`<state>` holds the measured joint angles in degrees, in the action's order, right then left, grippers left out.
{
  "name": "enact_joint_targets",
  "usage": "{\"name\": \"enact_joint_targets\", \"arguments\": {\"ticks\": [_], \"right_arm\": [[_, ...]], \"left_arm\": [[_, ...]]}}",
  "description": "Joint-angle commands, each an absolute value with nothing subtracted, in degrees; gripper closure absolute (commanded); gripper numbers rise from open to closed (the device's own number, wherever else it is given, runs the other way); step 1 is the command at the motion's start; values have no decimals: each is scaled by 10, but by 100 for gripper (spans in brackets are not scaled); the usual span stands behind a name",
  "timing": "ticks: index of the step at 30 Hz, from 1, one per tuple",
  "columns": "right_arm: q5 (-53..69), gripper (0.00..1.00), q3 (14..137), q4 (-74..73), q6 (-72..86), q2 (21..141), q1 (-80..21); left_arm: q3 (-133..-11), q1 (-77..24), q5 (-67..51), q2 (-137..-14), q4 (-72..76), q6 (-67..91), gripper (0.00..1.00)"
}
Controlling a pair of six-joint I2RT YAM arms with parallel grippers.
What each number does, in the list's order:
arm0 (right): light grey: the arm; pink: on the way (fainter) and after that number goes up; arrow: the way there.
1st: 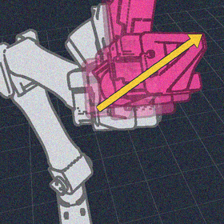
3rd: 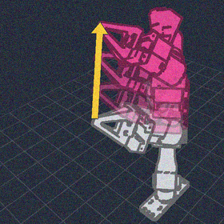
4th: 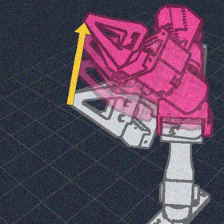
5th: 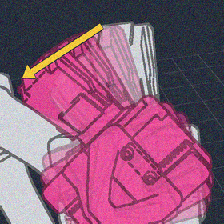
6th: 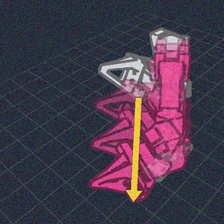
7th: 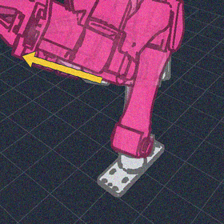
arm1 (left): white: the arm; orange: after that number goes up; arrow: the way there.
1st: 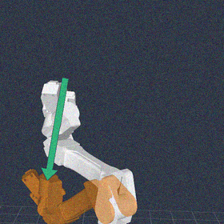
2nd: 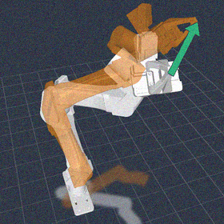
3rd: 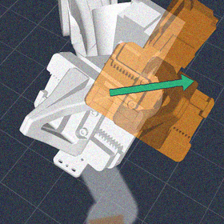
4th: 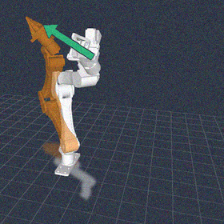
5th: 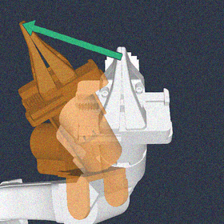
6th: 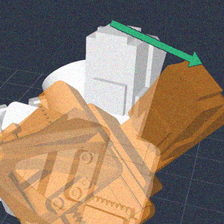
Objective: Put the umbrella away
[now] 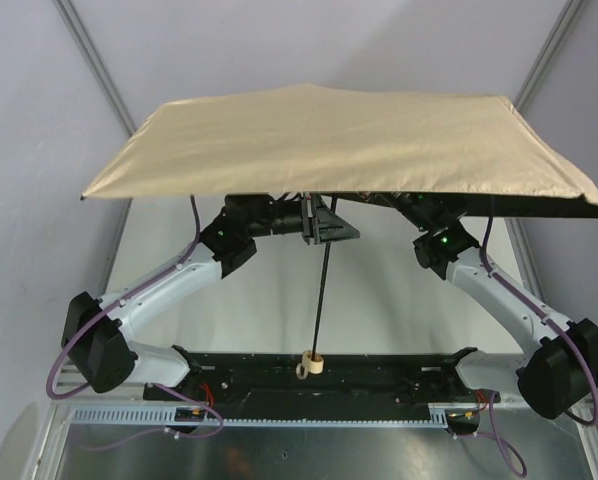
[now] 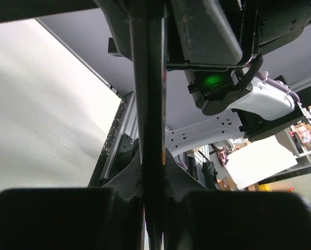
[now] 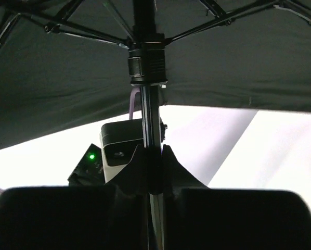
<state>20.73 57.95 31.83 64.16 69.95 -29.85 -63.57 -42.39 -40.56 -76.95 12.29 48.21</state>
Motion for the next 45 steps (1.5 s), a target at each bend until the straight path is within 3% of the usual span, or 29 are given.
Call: {"name": "enact_joint_targets", "arguments": {"ticks": [1,3,5,9,16,21,23,25,27,33,36,41,45], "right_arm": [[142,99,608,309,612,662,-313],[77,100,608,262,588,639,-319],[13,100,615,220,560,620,-327],[-70,100,666,104,496,617,-333],[-207,100,741,-20,415,644,-380],[-256,100,770,-49,379,663,-411],[-261,100,785,-65,364,676,-418],[-251,100,797,-83,349,689,-420],[-225,92,800,-97,340,693,-421],[-131,46,775,-127,432,692,-424],[-68,31,723,-59,514,688,-426],[-32,17,625,112,596,680,-428],[-34,14,613,192,609,693,-410]], "left_arm": [[-634,-433,-387,-747,170,463,81],[-591,-434,-336,-725,170,473,54],[-546,-440,-294,-700,169,470,39],[-466,-476,-222,-648,162,456,31],[-421,-576,-77,-599,90,425,51],[-430,-594,-44,-595,44,416,92],[-429,-594,-44,-585,41,417,98],[-424,-594,-62,-574,63,416,100],[-420,-594,-86,-561,93,421,100],[-402,-576,-142,-517,150,454,100],[-390,-546,-168,-509,167,485,100],[-369,-489,-260,-522,241,550,100],[-364,-459,-322,-529,284,581,100]]}}
